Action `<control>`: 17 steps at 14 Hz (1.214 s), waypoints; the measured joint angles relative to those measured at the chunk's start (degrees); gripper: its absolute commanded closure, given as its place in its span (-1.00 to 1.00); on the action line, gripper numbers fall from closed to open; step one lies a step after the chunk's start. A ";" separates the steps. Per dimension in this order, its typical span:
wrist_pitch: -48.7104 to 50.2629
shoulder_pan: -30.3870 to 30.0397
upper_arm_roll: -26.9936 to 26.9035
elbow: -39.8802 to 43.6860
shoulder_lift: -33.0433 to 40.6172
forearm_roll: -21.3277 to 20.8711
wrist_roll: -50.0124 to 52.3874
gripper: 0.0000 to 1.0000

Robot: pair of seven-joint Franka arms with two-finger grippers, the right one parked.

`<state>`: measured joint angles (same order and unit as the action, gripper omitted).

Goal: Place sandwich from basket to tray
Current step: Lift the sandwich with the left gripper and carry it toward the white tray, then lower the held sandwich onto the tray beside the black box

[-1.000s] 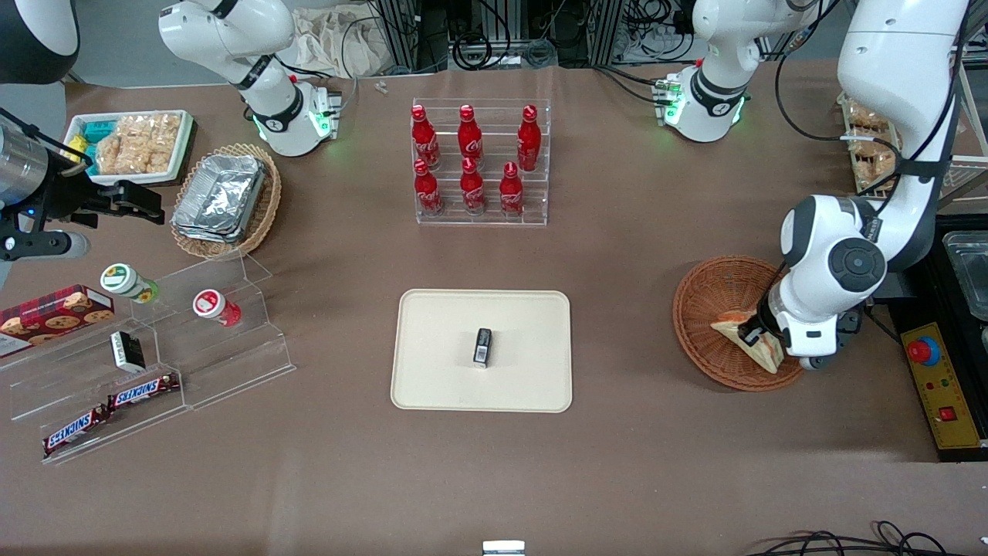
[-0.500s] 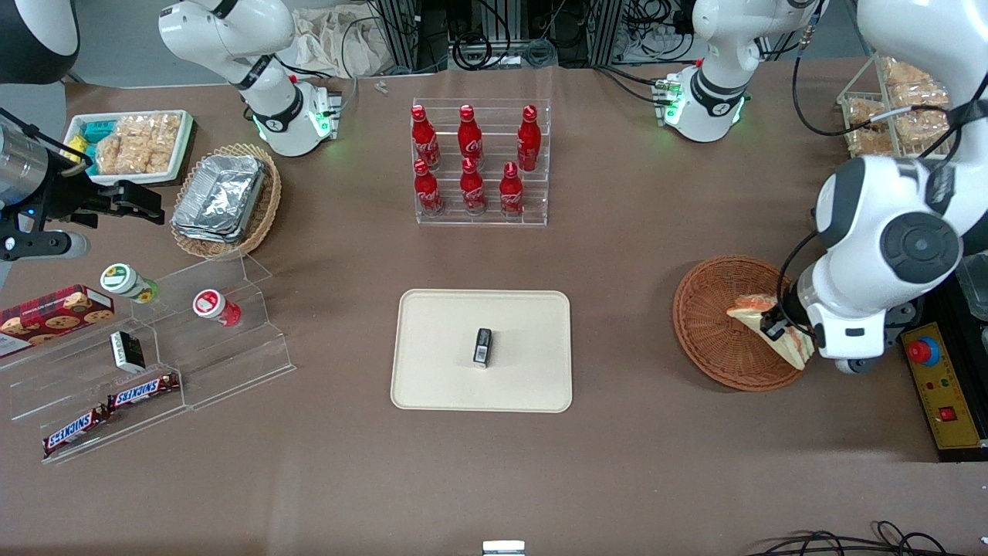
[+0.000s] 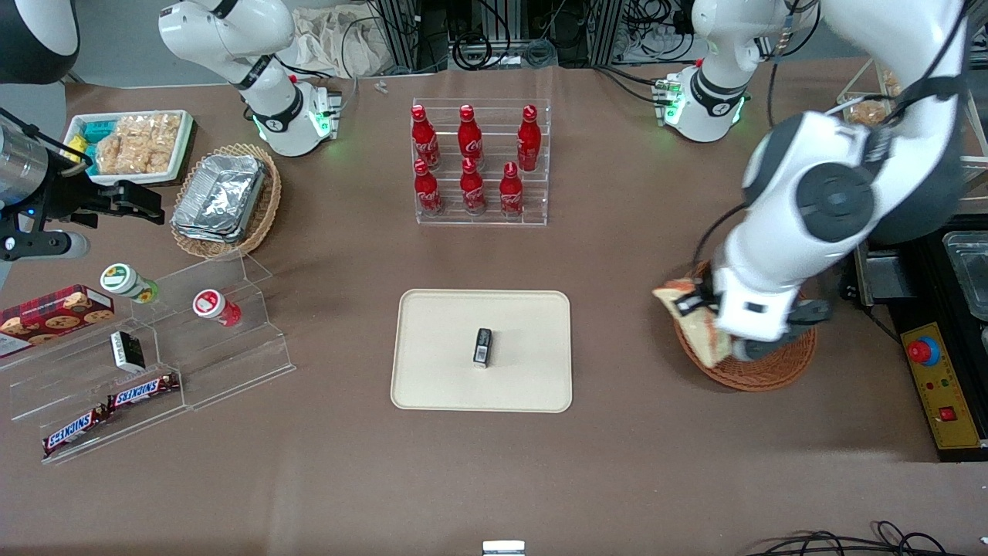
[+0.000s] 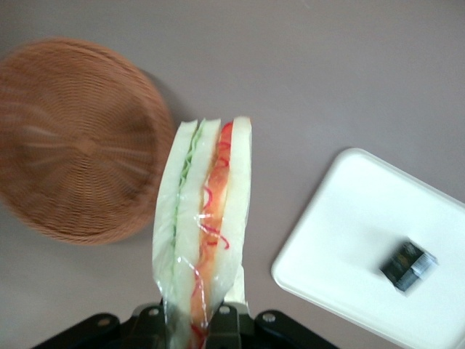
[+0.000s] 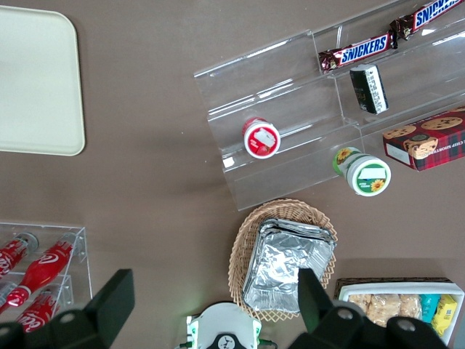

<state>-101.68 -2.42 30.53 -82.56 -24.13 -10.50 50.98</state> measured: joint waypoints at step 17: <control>-22.43 13.91 -0.21 4.39 -26.50 -7.22 -10.52 -0.99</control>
<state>-124.11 11.49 30.32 -78.17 -50.64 -17.72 40.46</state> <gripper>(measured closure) 0.731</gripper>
